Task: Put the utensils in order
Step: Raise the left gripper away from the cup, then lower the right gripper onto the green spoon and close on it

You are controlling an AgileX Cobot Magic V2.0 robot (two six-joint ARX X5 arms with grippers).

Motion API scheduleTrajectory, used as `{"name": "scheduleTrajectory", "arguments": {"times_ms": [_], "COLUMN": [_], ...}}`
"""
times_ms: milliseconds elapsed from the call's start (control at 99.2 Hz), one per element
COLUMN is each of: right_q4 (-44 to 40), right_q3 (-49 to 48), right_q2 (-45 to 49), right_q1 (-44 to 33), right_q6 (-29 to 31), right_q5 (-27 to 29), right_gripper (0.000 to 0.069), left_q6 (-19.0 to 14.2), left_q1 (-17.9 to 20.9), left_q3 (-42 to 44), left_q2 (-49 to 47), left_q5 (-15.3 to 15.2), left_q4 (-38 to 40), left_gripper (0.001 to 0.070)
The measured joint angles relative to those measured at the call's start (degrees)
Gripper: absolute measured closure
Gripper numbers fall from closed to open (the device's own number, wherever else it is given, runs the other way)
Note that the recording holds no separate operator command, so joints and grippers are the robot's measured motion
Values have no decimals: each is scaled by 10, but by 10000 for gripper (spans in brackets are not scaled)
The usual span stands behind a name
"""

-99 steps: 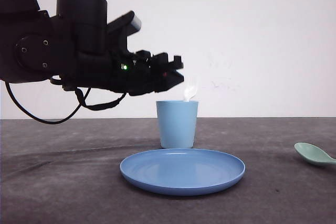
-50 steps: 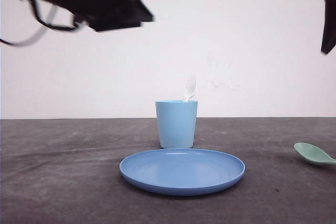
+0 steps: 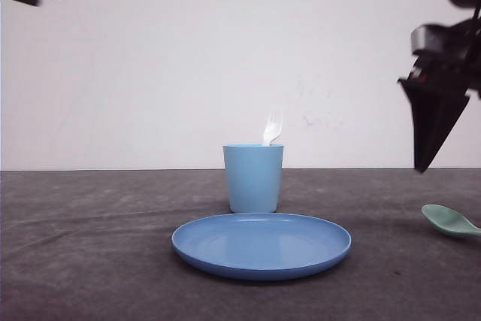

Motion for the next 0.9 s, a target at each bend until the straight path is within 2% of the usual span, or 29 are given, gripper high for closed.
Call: {"name": "scheduleTrajectory", "arguments": {"times_ms": [101, 202, 282, 504, 595, 736, 897], "right_q4": [17, 34, 46, 62, 63, 70, 71], "right_q3": [0, 0, 0, 0, 0, -1, -1], "right_q2": [26, 49, 63, 76, 84, 87, 89], "right_q1": [6, 15, 27, 63, 75, 82, 84], "right_q6": [0, 0, 0, 0, 0, 1, 2], "right_q5": [0, 3, 17, 85, 101, 105, 105], "right_gripper": [18, 54, 73, 92, 134, 217, 237], "left_q6": [3, 5, 6, 7, 7, 7, 7], "left_q1": [16, 26, 30, 31, 31, 31, 31], "left_q3": [0, 0, 0, 0, 0, 0, 0], "left_q2": [-33, -54, -64, -73, -73, -73, -74], "left_q5": [-29, -66, -82, -85, -85, -85, -85], "left_q4": [-73, -144, -178, -200, -203, -209, -211], "left_gripper": [545, 545, 545, 545, 545, 545, 545]}}
